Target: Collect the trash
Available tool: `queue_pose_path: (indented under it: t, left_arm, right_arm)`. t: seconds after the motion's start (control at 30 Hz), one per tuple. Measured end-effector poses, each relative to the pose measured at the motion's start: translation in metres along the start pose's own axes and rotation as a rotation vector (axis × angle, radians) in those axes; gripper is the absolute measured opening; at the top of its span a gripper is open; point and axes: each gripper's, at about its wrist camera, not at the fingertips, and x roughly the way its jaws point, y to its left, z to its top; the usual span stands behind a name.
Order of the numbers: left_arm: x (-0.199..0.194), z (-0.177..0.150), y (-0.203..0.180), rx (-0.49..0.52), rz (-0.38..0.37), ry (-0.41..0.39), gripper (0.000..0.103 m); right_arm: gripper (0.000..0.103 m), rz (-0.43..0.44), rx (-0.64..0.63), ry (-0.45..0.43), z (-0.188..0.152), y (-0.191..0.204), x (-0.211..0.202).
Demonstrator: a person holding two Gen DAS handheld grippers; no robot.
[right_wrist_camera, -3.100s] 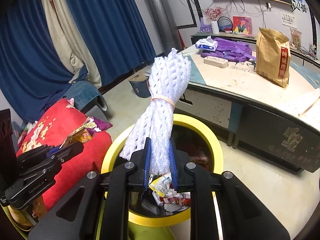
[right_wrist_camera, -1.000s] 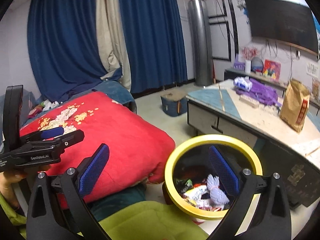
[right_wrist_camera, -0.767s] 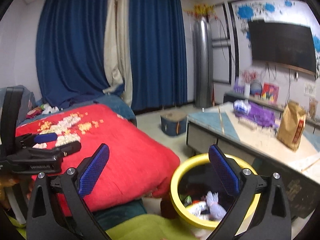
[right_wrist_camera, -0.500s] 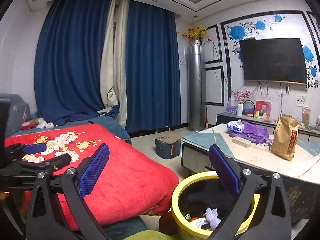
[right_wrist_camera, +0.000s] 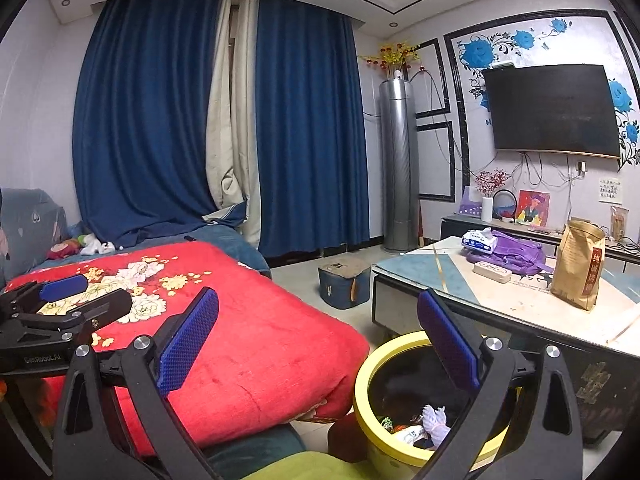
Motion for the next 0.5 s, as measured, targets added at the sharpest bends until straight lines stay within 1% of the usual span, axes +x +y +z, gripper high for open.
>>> queue_pose_path:
  t: [0.5]
  left_arm:
    - [-0.0009, 0.0009, 0.0033, -0.009, 0.002, -0.005, 0.092]
  right_arm:
    - [0.097, -0.002, 0.008, 0.017, -0.0014, 0.0003, 0.0031]
